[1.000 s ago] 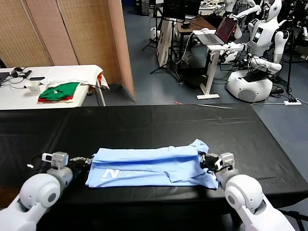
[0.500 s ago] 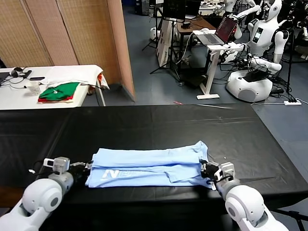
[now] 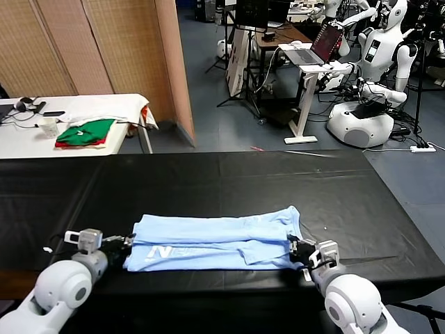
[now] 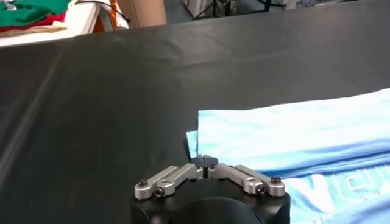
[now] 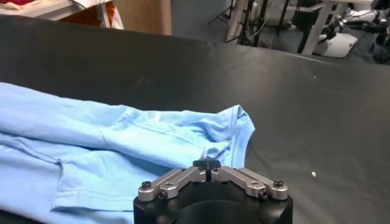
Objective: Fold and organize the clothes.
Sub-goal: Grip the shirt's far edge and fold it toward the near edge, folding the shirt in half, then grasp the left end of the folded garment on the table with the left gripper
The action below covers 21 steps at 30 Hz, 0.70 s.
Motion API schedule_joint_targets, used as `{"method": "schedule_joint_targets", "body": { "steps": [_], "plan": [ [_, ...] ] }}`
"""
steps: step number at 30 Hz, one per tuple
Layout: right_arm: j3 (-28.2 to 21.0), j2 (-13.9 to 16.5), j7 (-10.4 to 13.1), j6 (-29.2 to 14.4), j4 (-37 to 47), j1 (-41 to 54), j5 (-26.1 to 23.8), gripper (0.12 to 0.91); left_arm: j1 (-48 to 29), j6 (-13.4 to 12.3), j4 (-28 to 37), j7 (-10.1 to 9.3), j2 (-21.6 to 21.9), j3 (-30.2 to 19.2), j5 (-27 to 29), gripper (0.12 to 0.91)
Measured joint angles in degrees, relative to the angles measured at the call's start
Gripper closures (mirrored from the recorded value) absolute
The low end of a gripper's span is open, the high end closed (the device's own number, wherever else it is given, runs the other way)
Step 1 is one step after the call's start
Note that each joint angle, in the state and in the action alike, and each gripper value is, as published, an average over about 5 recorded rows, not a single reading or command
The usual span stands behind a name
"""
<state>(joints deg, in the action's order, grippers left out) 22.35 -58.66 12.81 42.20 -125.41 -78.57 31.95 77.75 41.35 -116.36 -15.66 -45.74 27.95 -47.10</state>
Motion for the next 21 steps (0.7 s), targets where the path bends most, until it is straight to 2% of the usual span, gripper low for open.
{"method": "schedule_joint_targets", "body": {
  "steps": [3,5,8,11,14,18,21],
  "plan": [
    [0.8,-0.2,-0.2,0.0,-1.4,-0.4,1.4,0.386,0.5,0.2,-1.1,-1.11,-0.2,0.6,-0.1,0.744],
    [1.5,-0.6,-0.3,0.0,-2.0,-0.3,2.0,0.258,0.8,0.4,-2.0,-1.75,-0.3,1.1,-0.2,0.614],
    [2.8,-1.5,-0.2,0.0,-1.7,0.6,2.6,0.146,1.3,0.5,-3.4,-2.04,-0.3,1.7,-0.3,0.425],
    [3.7,-2.7,0.4,0.0,0.0,2.4,2.9,0.122,1.3,-0.1,-4.3,-2.05,-0.5,2.5,0.0,0.249],
    [3.7,-4.1,0.7,0.0,2.7,4.7,2.3,0.119,0.5,-2.1,-4.2,-2.07,-1.3,2.9,1.0,0.147],
    [3.0,-5.8,0.6,-0.9,6.6,7.6,0.8,0.118,-1.4,-4.9,-2.9,-1.90,-2.8,2.5,1.4,0.126],
    [2.5,-6.7,0.4,-2.1,9.1,9.3,0.1,0.118,-3.3,-5.9,-1.2,-1.55,-4.3,1.5,1.1,0.124]
  ]
}}
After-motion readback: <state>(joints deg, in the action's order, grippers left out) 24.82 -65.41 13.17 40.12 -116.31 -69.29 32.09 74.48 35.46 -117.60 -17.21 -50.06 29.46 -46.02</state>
